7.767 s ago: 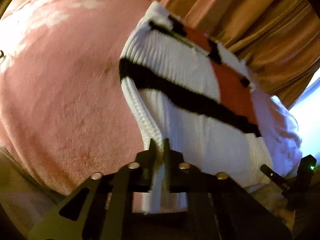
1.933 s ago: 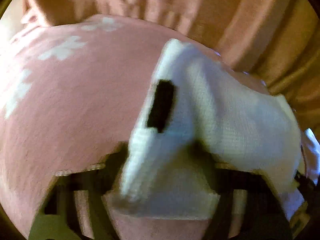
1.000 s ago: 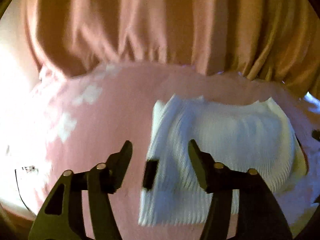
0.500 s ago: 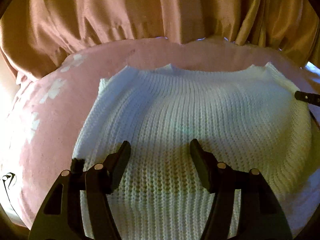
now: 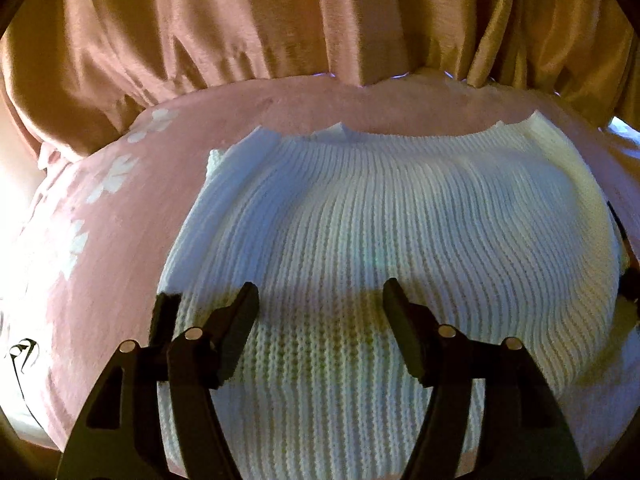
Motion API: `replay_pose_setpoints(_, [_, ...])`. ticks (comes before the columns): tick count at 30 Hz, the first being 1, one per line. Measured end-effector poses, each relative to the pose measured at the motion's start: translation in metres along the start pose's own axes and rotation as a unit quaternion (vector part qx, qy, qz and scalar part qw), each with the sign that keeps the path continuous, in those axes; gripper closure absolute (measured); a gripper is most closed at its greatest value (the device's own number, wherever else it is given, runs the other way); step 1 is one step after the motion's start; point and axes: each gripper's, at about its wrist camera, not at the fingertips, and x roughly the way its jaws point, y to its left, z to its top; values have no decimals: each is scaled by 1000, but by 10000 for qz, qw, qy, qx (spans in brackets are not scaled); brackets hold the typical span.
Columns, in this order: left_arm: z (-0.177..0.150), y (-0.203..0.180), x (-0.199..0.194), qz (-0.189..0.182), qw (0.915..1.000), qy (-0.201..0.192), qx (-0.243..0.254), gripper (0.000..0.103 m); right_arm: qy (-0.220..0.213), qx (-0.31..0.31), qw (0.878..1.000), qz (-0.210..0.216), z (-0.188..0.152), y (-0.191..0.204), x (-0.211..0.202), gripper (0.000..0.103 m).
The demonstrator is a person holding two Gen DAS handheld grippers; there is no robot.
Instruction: Fold small clothes
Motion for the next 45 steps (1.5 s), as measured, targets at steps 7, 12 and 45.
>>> replay_pose_setpoints(7, [-12,0,-9,38,10000,9,31,36,351,-167,9992,-89,-10,1,12,93])
replay_pose_setpoints(12, [-20,-2,-12,59,9999,62,132,35,71,348,9987,371,-5,-10,-16,95])
replay_pose_setpoints(45, [-15,-7,1,-1,9998,174,11,27,-449,-210,9969,616,106,44,47,95])
